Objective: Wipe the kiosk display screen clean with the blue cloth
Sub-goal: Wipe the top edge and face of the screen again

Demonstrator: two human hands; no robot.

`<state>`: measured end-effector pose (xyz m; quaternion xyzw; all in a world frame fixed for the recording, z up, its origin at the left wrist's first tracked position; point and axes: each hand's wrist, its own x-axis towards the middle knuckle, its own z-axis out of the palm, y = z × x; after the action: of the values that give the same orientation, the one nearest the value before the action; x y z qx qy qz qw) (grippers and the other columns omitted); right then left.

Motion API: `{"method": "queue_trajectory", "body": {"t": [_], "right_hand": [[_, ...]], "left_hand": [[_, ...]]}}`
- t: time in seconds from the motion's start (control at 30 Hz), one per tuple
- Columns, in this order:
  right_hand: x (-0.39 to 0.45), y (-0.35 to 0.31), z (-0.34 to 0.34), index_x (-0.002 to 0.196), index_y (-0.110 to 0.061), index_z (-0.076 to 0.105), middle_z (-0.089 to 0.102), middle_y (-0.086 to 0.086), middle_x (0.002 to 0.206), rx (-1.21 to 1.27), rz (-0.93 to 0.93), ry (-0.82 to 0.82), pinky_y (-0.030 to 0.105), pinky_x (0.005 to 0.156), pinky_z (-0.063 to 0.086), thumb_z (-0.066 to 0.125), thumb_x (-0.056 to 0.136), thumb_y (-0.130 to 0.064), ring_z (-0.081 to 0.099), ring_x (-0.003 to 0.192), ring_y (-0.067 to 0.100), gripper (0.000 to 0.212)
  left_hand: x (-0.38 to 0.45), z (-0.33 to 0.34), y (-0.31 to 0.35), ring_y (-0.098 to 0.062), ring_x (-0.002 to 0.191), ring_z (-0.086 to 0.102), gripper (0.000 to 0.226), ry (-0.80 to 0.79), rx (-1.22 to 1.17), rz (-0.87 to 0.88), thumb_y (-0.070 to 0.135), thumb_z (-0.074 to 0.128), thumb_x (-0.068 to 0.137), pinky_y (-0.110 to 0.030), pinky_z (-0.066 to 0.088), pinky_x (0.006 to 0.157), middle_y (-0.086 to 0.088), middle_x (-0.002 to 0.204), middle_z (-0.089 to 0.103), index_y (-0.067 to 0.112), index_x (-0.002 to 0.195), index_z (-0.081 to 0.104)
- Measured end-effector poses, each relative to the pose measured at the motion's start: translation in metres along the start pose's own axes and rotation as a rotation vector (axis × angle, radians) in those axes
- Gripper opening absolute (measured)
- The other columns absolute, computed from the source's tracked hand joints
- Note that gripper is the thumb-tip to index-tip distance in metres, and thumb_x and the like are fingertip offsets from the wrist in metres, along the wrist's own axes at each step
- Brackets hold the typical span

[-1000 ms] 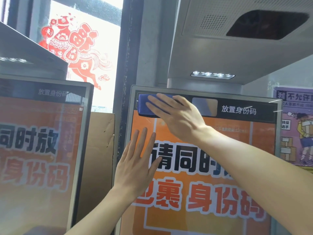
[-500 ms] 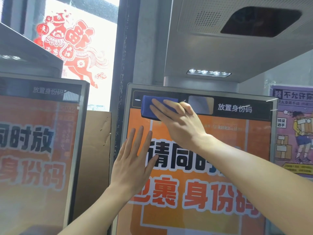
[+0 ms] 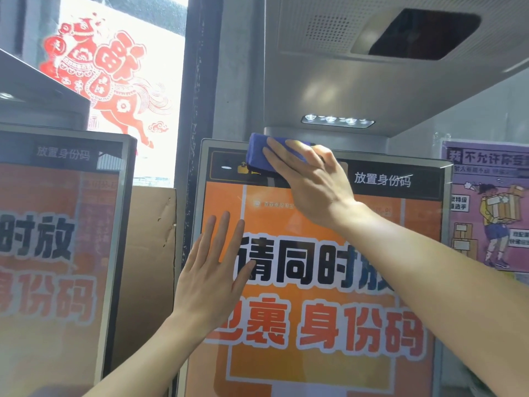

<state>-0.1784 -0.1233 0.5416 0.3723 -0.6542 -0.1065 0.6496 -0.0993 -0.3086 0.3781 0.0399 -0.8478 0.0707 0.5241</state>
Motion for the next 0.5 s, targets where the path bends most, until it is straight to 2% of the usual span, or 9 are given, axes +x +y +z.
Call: {"method": "queue_trajectory", "body": {"t": [0.13,0.23,0.33,0.43,0.5], "right_hand": [[-0.008,-0.006,0.005,0.148,-0.014,0.045,0.042,0.000,0.155,-0.016,0.010,0.007,0.038,0.106,0.024,0.056,0.079,0.002,0.035,0.136,0.022,0.072],[-0.023,-0.016,0.008,0.149,-0.016,0.045,0.040,-0.003,0.156,-0.029,-0.010,0.018,0.037,0.105,0.025,0.048,0.082,-0.001,0.029,0.136,0.019,0.069],[-0.038,-0.022,0.008,0.147,-0.016,0.048,0.042,-0.003,0.154,-0.049,-0.078,0.021,0.037,0.103,0.029,0.035,0.085,-0.004,0.035,0.136,0.019,0.064],[-0.046,-0.019,0.005,0.146,-0.018,0.050,0.044,-0.005,0.153,-0.072,-0.127,0.014,0.035,0.103,0.032,0.038,0.086,-0.005,0.050,0.134,0.018,0.063],[-0.045,-0.013,0.004,0.147,-0.019,0.048,0.043,-0.005,0.154,-0.088,-0.153,0.010,0.034,0.104,0.032,0.037,0.087,-0.005,0.051,0.133,0.017,0.062]], "left_hand": [[0.000,0.001,0.000,-0.022,0.152,-0.007,0.075,0.004,-0.018,-0.006,0.056,0.028,0.100,-0.035,-0.004,0.120,-0.003,0.166,-0.006,0.020,0.158,-0.003],[0.000,0.000,0.001,-0.022,0.152,-0.008,0.075,0.007,-0.024,-0.011,0.057,0.027,0.100,-0.035,-0.003,0.120,-0.002,0.166,-0.008,0.022,0.158,-0.005],[0.000,-0.001,0.002,-0.021,0.152,-0.007,0.074,0.010,-0.040,-0.012,0.059,0.023,0.099,-0.035,-0.002,0.120,-0.002,0.166,-0.009,0.022,0.158,-0.005],[0.001,-0.002,0.002,-0.022,0.152,-0.006,0.076,0.004,-0.042,-0.009,0.058,0.026,0.099,-0.034,-0.004,0.120,-0.002,0.166,-0.008,0.021,0.158,-0.004],[0.001,-0.002,0.003,-0.022,0.152,-0.006,0.076,0.002,-0.038,-0.009,0.058,0.026,0.098,-0.033,-0.005,0.120,-0.003,0.166,-0.007,0.021,0.158,-0.003]]}}
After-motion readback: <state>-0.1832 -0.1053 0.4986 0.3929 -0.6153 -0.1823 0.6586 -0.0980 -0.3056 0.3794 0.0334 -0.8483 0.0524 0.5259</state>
